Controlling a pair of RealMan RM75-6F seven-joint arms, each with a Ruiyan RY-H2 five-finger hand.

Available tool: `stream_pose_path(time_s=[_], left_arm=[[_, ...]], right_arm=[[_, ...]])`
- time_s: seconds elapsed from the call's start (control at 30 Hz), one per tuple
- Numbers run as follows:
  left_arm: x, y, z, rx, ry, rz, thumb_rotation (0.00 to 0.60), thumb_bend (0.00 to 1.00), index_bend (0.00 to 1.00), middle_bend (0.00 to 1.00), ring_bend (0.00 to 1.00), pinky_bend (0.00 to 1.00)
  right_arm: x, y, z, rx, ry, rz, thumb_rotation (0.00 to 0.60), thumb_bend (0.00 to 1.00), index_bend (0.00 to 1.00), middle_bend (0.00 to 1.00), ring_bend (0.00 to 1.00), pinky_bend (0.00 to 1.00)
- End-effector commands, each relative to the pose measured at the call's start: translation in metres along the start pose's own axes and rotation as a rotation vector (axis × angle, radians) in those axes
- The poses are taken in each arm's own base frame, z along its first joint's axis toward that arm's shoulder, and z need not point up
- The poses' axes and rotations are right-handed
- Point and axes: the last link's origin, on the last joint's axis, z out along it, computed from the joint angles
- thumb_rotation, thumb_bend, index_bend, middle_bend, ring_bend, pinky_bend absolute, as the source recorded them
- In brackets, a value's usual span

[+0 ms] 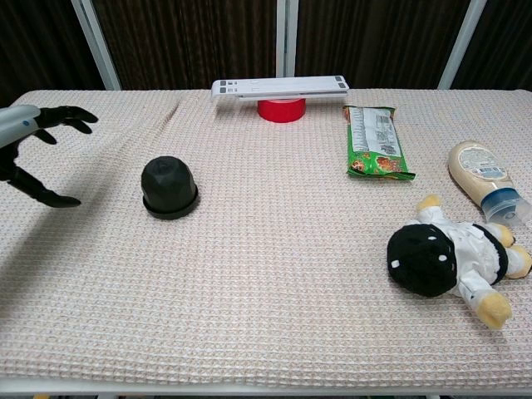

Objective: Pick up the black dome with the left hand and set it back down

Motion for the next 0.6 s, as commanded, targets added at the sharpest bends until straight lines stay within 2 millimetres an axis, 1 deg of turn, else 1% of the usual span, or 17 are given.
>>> stream_pose_path(time_s=[0.03,0.47,0.6], left_arm=[[-0.006,0.008,0.008,-0.019,-0.013,0.003,0.600,0.00,0.10,0.14,0.05,0.20],[-0.033,0.034,0.034,-0.041,-0.101,-0.069,0.600,0.00,0.10,0.14,0.05,0.19],[-0.036,0.040,0.041,-0.052,-0.125,-0.078,0.600,0.00,0.10,0.14,0.05,0.19]], right_arm=[[0.000,0.001,0.000,-0.002,-0.001,0.000,0.600,0.07,0.00,0.00,0.00,0.00],[-0.001,0.006,0.000,-0.003,0.009,0.003,0.600,0.08,0.00,0.00,0.00,0.00],[-0.003,0.009,0.001,-0.013,0.005,0.001,0.600,0.08,0.00,0.00,0.00,0.00]])
